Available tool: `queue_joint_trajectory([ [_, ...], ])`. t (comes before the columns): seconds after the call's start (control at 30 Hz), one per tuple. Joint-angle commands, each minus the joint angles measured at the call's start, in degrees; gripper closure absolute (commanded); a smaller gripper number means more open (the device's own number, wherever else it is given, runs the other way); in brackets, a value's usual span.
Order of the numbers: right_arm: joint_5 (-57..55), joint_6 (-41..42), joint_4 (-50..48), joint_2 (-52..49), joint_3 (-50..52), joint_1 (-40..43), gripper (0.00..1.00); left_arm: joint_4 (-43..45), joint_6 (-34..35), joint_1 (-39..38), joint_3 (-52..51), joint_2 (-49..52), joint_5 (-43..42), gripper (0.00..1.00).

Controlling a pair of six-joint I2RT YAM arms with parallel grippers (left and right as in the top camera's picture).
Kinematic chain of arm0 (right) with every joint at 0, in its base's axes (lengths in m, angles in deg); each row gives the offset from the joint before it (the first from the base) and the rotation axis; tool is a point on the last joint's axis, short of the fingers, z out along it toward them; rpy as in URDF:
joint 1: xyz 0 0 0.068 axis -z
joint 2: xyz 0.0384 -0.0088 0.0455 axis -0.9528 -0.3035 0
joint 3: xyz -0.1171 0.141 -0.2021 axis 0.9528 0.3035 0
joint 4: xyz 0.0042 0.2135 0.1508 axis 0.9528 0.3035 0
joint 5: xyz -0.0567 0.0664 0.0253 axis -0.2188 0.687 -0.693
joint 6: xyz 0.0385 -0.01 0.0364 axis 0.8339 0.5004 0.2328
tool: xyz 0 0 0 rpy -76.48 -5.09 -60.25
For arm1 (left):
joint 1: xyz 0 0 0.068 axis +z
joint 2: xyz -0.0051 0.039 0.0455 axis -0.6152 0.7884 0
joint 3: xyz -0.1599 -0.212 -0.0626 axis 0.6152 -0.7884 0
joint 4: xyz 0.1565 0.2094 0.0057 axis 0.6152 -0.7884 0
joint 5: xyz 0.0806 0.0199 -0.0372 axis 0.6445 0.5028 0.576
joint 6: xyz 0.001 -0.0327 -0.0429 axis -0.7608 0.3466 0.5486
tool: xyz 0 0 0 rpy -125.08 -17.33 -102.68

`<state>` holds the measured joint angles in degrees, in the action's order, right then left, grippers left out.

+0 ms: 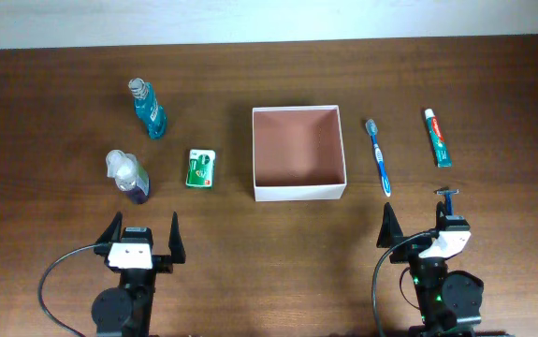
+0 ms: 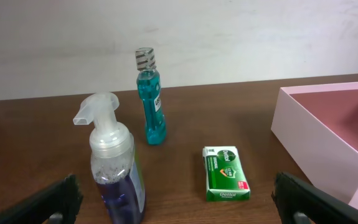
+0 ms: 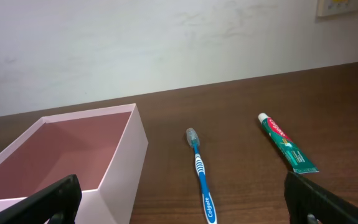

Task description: Pack container

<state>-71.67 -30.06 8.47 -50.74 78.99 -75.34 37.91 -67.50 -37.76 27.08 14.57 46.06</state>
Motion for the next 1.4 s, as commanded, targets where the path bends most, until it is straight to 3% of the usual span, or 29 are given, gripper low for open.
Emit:
queue_joint_trajectory([
  [0.0, 0.31, -0.26, 0.44, 0.55, 0.26, -0.37, 0.02, 0.11, -0.90, 0.35, -0.37, -0.48, -0.83, 0.01],
  [0.6, 0.31, -0.26, 0.44, 0.55, 0.26, -0.37, 0.02, 0.35, -0.87, 0.33, -0.37, -0.44, -1.97, 0.01],
  [0.8, 0.31, -0.26, 0.44, 0.55, 0.26, -0.37, 0.02, 5.99, -0.87, 0.33, -0.35, -0.44, -10.69, 0.01],
  [0.9, 0.31, -0.26, 0.44, 0.55, 0.26, -0.37, 0.02, 8.61, -0.90, 0.35, 1.25, -0.44, -11.13, 0.01],
  [1.17, 0.31, -0.26, 0.44, 0.55, 0.26, -0.37, 0.02, 5.22, -0.92, 0.35, 15.21, 6.21, -3.65, 0.01],
  [1.37, 0.31, -0.26, 0.44, 0.55, 0.26, -0.37, 0.02, -11.80, -6.56, 0.35, 38.69, 27.82, -2.91, 0.01],
])
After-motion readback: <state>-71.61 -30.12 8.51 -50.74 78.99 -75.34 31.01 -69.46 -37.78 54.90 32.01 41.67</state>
